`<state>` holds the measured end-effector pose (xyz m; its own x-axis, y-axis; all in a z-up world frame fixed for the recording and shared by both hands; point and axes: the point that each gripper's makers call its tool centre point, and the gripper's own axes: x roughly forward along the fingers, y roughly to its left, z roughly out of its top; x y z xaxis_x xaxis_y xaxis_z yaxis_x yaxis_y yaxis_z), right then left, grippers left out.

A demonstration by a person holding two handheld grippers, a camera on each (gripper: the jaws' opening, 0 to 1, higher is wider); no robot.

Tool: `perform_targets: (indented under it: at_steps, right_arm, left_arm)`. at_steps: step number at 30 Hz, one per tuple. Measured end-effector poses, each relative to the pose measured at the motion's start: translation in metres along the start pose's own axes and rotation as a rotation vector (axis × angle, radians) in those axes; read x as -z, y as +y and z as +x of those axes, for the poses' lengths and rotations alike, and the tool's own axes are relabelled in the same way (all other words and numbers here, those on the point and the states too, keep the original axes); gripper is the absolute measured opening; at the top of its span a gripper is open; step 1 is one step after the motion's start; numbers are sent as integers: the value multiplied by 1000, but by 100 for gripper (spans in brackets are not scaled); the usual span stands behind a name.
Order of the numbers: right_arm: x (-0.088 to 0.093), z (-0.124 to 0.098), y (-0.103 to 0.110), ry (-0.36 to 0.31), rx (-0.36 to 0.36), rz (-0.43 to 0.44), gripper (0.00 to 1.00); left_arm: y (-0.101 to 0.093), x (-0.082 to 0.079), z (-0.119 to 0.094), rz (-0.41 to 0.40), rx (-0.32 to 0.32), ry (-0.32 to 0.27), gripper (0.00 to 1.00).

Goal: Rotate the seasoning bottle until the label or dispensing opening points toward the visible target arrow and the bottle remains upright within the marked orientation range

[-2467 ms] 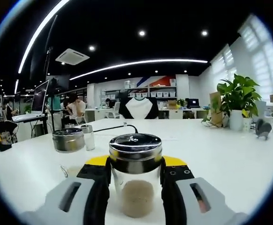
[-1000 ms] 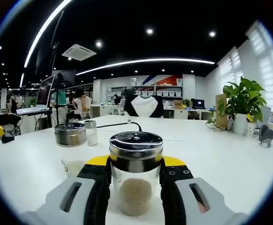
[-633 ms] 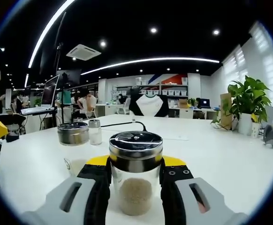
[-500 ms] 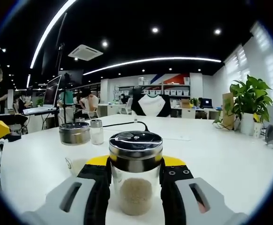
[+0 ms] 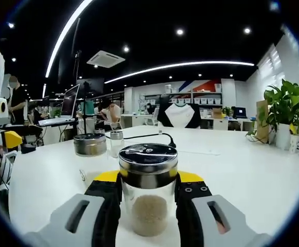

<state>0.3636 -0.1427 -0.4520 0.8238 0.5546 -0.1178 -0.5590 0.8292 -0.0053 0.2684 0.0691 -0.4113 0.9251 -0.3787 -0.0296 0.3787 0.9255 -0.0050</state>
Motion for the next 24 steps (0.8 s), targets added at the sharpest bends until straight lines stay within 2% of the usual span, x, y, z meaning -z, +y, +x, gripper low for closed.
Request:
perform_targets:
  at_steps: [24]
  right_arm:
    - [0,-6,11,-14,-236,-27,39]
  left_arm:
    - [-3,1,0,3,4,11,88]
